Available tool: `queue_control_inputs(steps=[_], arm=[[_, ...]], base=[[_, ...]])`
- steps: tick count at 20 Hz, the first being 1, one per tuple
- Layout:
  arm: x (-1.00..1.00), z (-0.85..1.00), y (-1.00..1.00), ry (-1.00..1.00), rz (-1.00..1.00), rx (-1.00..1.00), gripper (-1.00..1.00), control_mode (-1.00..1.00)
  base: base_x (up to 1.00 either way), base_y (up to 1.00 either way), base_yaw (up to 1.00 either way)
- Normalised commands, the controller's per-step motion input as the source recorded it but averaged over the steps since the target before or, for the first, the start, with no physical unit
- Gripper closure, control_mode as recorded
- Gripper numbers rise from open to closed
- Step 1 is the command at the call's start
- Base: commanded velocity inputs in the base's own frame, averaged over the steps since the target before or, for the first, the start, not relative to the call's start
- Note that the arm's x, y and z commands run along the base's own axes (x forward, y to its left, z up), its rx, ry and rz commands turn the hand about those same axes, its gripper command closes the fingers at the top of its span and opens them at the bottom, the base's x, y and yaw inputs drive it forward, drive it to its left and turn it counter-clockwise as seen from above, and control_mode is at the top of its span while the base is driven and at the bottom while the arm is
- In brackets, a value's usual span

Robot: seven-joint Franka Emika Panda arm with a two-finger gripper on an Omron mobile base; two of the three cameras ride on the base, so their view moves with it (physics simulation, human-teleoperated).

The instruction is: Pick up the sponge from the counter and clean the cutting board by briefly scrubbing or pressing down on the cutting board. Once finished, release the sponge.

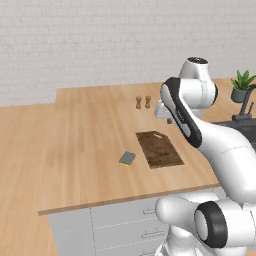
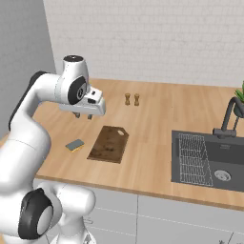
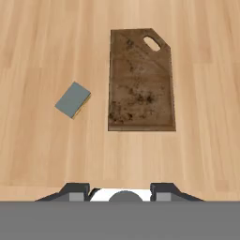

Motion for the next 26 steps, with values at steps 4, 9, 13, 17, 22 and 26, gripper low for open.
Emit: queue_control_inputs(steps=[4,9,13,17,22,26], arm=[[0.28,0.0,0.45,0.01,-0.07,0.0,-1.0,-1.0],[0.88,-0.28,0.97,-0.05,-0.43,-0.02,-1.0,-1.0],[0.8,-0.57,0.86,0.0,-0.33,0.0,-1.0,-1.0],[0.56,-0.59,0.71,0.06,-0.26,0.0,-1.0,-1.0],[0.43,-0.42,0.15,0.18,-0.05,0.15,-1.0,-1.0],[0.01,-0.54,-0.19,0.23,0.0,0.13,-1.0,-1.0]], base=[[0.0,0.0,0.0],[0.0,0.0,0.0],[0.0,0.0,0.0],[0.0,0.0,0.0],[0.0,0.0,0.0],[0.0,0.0,0.0]])
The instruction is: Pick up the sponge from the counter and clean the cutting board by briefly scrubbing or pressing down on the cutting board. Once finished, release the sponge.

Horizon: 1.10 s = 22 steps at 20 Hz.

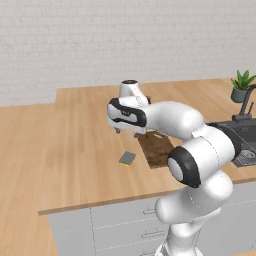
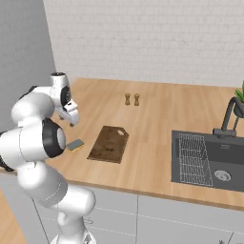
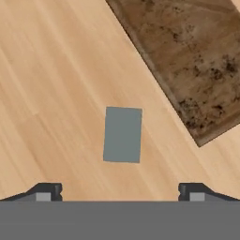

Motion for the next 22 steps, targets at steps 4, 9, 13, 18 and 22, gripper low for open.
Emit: queue_control_inputs(steps=[4,9,13,18,22], arm=[[-0.17,-0.53,-0.19,0.06,0.0,0.05,-1.0,-1.0],[-0.02,-0.53,-0.01,-0.01,0.0,-0.01,-1.0,-1.0],[0.0,-0.42,-0.03,0.06,0.0,0.0,-1.0,-1.0],[0.26,-0.4,0.0,0.01,-0.04,-0.01,-1.0,-1.0],[0.33,-0.44,0.08,0.0,-0.02,-0.02,-1.0,-1.0]], base=[[0.0,0.0,0.0],[0.0,0.0,0.0],[0.0,0.0,0.0],[0.0,0.0,0.0],[0.0,0.0,0.0]])
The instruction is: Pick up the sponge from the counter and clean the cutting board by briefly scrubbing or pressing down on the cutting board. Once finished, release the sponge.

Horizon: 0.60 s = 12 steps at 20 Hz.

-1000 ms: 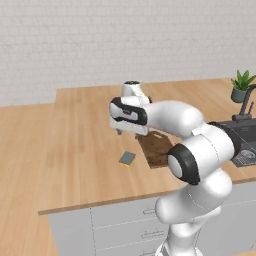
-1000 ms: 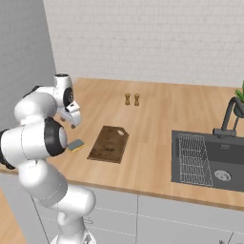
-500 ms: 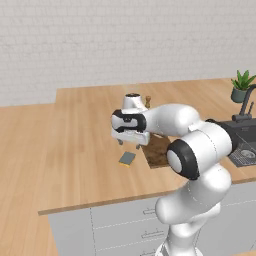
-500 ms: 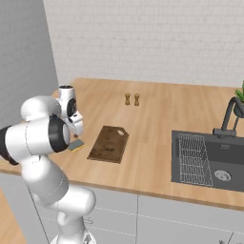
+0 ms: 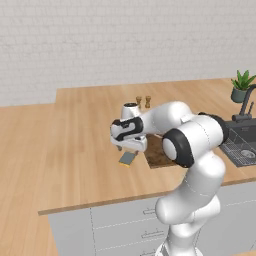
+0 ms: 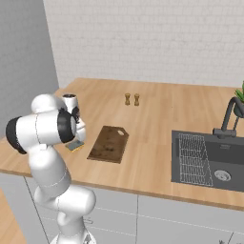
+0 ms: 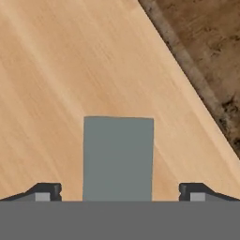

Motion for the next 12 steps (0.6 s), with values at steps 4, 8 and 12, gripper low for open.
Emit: queue_control_inputs(steps=[4,8,12], arm=[[0.29,-0.32,0.08,0.0,0.0,-0.01,-1.0,-1.0],[0.0,-0.13,0.0,0.0,0.0,0.0,-1.0,-1.0],[-0.01,-0.23,0.0,0.0,0.0,0.0,-1.0,-1.0]], base=[[0.0,0.0,0.0],[0.0,0.0,0.0],[0.0,0.0,0.0]])
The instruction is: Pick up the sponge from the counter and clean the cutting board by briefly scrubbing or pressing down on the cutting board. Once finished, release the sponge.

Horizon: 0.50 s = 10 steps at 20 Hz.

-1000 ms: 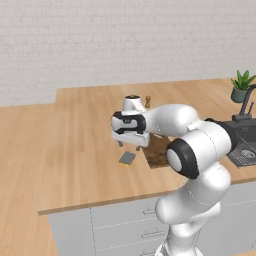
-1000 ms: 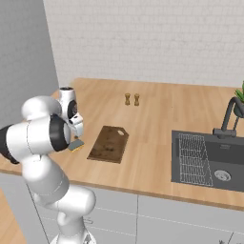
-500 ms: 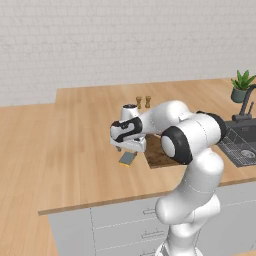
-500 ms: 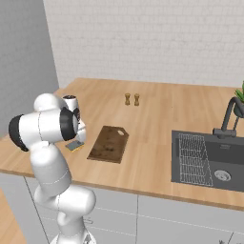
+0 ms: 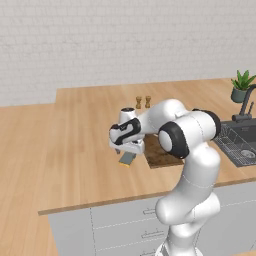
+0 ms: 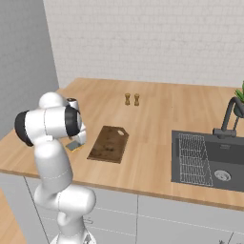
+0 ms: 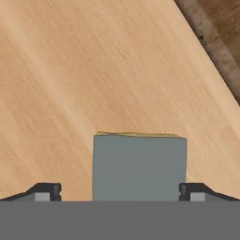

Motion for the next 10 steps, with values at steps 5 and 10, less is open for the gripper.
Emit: queue_control_inputs(steps=[5,10], arm=[[-0.17,-0.18,0.0,0.0,0.0,0.0,-1.0,-1.0],[-0.03,-0.1,0.0,0.0,0.0,0.0,-1.0,-1.0]], base=[[0.0,0.0,0.0],[0.0,0.0,0.0]])
